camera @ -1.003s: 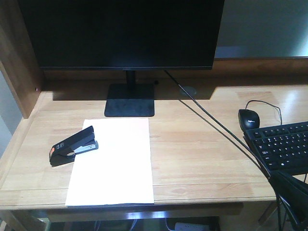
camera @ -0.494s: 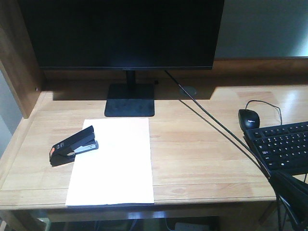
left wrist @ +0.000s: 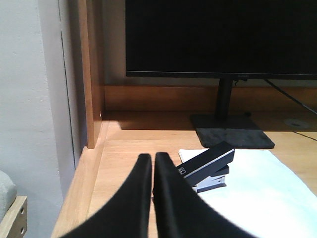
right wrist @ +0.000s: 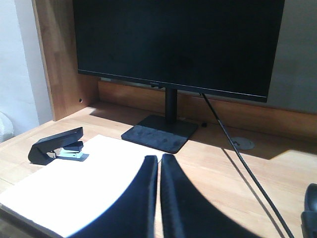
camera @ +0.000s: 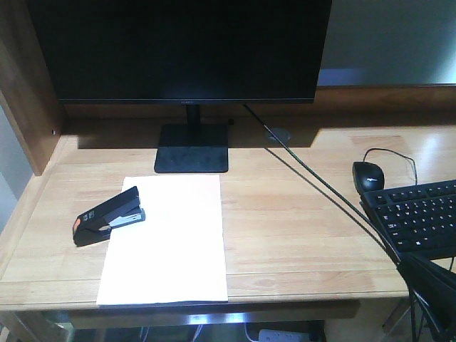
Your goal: Grab stapler and paper to desk for stapling
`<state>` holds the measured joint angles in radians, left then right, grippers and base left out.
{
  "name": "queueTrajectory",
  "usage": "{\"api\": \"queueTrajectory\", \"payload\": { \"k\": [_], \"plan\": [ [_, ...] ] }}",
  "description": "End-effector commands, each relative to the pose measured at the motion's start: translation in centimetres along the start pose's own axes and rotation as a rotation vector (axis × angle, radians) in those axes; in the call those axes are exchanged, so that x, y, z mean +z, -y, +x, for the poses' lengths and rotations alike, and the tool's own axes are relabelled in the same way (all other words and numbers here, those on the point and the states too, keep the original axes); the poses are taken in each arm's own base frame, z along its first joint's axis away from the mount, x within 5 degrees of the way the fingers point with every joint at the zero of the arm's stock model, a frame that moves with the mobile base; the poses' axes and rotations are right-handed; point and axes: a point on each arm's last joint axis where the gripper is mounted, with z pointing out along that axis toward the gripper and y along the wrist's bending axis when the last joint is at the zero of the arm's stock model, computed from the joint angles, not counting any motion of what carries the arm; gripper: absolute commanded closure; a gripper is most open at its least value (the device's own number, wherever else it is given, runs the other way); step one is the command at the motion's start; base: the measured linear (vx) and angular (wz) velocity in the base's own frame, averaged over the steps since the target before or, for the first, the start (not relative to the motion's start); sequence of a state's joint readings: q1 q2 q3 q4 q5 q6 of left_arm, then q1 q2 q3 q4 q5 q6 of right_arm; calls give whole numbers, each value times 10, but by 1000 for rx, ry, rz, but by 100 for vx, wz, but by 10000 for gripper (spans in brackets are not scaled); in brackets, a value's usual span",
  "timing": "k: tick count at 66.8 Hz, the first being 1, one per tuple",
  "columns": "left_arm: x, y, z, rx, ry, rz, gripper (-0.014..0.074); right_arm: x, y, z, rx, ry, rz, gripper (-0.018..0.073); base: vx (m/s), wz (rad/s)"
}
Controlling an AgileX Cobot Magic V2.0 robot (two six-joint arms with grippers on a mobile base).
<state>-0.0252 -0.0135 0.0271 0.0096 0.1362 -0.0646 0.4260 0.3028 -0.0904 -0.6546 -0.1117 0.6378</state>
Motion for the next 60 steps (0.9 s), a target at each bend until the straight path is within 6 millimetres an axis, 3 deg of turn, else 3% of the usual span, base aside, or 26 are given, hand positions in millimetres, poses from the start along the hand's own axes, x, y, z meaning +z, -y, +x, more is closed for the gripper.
{"api": "queueTrajectory", "payload": {
  "k": [1,60],
  "plan": [
    [0,1,0,-6,82,14,603,1,-2,-14,-13,69,-28,568,0,0],
    [0,1,1,-39,76,16,603,1,-2,-14,-13,69,-28,568,0,0]
  ]
}}
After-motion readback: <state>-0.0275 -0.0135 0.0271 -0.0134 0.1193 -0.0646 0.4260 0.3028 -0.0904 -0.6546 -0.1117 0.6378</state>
